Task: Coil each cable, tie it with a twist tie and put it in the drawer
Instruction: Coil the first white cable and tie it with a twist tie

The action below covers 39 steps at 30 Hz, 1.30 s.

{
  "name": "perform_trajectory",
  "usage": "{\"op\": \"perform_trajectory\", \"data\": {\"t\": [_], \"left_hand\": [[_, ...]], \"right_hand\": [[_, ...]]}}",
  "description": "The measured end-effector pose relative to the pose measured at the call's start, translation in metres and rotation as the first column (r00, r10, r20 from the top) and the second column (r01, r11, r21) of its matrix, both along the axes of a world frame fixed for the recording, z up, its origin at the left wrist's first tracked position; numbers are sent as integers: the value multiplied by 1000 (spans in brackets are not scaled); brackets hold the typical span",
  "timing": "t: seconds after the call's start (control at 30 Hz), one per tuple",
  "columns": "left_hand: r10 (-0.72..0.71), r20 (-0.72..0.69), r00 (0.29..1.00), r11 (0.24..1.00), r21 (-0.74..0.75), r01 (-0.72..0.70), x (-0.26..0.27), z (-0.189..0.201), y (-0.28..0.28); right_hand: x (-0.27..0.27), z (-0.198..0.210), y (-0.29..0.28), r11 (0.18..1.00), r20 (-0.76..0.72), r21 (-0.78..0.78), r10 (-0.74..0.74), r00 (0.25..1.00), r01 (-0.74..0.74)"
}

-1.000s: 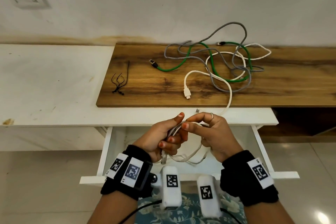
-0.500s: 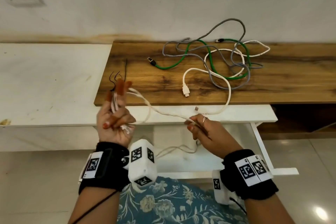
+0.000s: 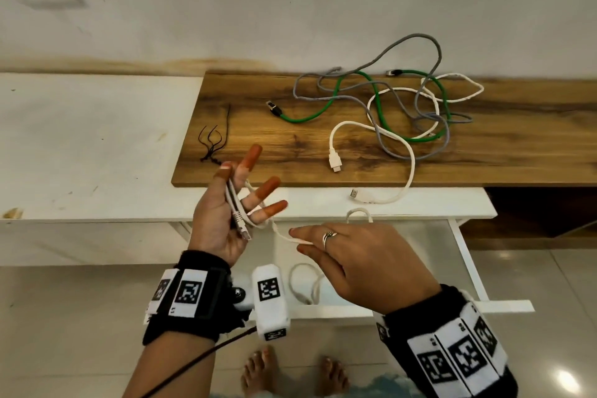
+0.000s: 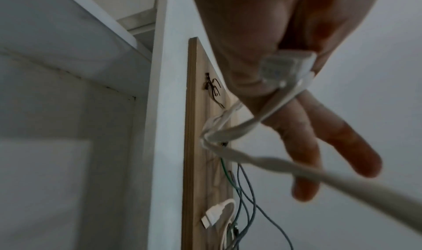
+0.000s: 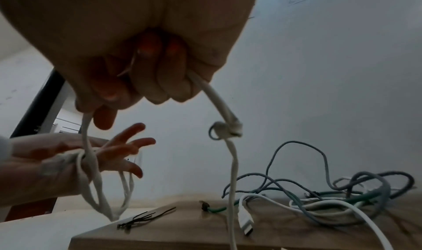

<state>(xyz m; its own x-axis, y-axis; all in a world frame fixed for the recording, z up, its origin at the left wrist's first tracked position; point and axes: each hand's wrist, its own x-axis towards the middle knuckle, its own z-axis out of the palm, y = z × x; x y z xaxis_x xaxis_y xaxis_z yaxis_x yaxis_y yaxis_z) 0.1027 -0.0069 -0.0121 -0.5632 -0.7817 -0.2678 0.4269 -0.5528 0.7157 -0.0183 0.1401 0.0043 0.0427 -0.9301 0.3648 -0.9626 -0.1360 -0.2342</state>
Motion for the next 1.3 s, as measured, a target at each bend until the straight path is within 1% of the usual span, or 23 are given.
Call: {"op": "perform_trajectory", "data": {"t": [0.17, 0.23, 0.3, 0.33, 0.4, 0.47, 0.5, 0.53, 0.57, 0.67, 0.73, 0.77, 0.8, 0.83, 0.9, 0.97, 1.0, 1.07, 1.13, 1.17, 1.2, 1.23, 1.3], "left_hand": [[-161, 84, 983, 987, 20, 160, -16, 7, 17], [-269, 133, 954, 962, -3, 272, -22, 6, 23], [-399, 177, 900, 912, -24, 409, -28, 2, 31], [-463, 205, 863, 877, -33, 478, -30, 1, 35], [-554, 288, 781, 807, -43, 589, -33, 2, 43], [-557, 406, 724, 771, -71, 633, -34, 3, 49], [-537, 449, 714, 766, -95, 635, -34, 3, 49], [-529, 462, 712, 761, -112, 639, -33, 2, 48], [-543, 453, 707, 752, -113, 649, -33, 1, 46], [-630, 396, 668, 708, -60, 704, -29, 0, 41], [-651, 334, 682, 720, -11, 694, -26, 1, 39], [-662, 282, 694, 728, 20, 686, -25, 1, 37], [-672, 215, 708, 733, 56, 678, -24, 1, 35], [-678, 124, 725, 735, 90, 672, -23, 1, 34], [-668, -147, 729, 716, 136, 684, -22, -3, 31], [-594, -476, 649, 670, 154, 726, -23, -6, 28], [-537, -579, 613, 655, 171, 736, -22, -7, 25], [-447, -707, 548, 642, 173, 747, -23, -11, 22], [-385, -779, 495, 659, 144, 739, -23, -13, 20], [-357, -801, 481, 670, 139, 729, -23, -14, 18], [-330, -811, 483, 686, 145, 713, -22, -15, 16], [-308, -810, 499, 708, 155, 689, -21, -15, 13], [-264, -797, 543, 758, 176, 628, -17, -18, 5]], "right_hand": [[-1, 7, 1, 1000, -7, 7, 17, 1000, -17], [-7, 7, 0, 1000, -16, 12, -5, 1000, 6], [-15, 3, 1, 998, 2, -17, -63, 998, 63], [-20, 0, 1, 994, 55, -35, -105, 993, 108], [-29, -4, 0, 974, 274, -49, -201, 940, 223], [-37, -8, 1, 949, 517, -41, -247, 819, 312], [-41, -10, 1, 948, 603, -38, -231, 763, 317], [-43, -12, 1, 953, 655, -38, -204, 728, 301], [-45, -14, 1, 961, 678, -40, -176, 714, 274], [-53, -19, 2, 973, 704, -23, -148, 694, 230], [-61, -26, 3, 966, 725, 12, -186, 663, 257], [-63, -29, 2, 965, 756, 55, -208, 621, 256], [-63, -33, 1, 968, 805, 113, -220, 551, 222], [-61, -35, 0, 970, 857, 176, -234, 459, 166], [-52, -37, -4, 953, 912, 295, -303, 276, 72], [-41, -34, -7, 930, 921, 367, -368, 131, 34], [-35, -32, -8, 924, 922, 383, -383, 59, 21], [-28, -29, -10, 927, 923, 375, -376, -76, -31], [-24, -27, -9, 934, 917, 338, -354, -182, -112], [-23, -26, -8, 929, 911, 340, -365, -195, -148], [-22, -27, -7, 916, 906, 361, -389, -166, -176], [-21, -28, -8, 902, 905, 387, -411, -107, -189], [-20, -32, -9, 894, 904, 426, -422, 61, -137]]}}
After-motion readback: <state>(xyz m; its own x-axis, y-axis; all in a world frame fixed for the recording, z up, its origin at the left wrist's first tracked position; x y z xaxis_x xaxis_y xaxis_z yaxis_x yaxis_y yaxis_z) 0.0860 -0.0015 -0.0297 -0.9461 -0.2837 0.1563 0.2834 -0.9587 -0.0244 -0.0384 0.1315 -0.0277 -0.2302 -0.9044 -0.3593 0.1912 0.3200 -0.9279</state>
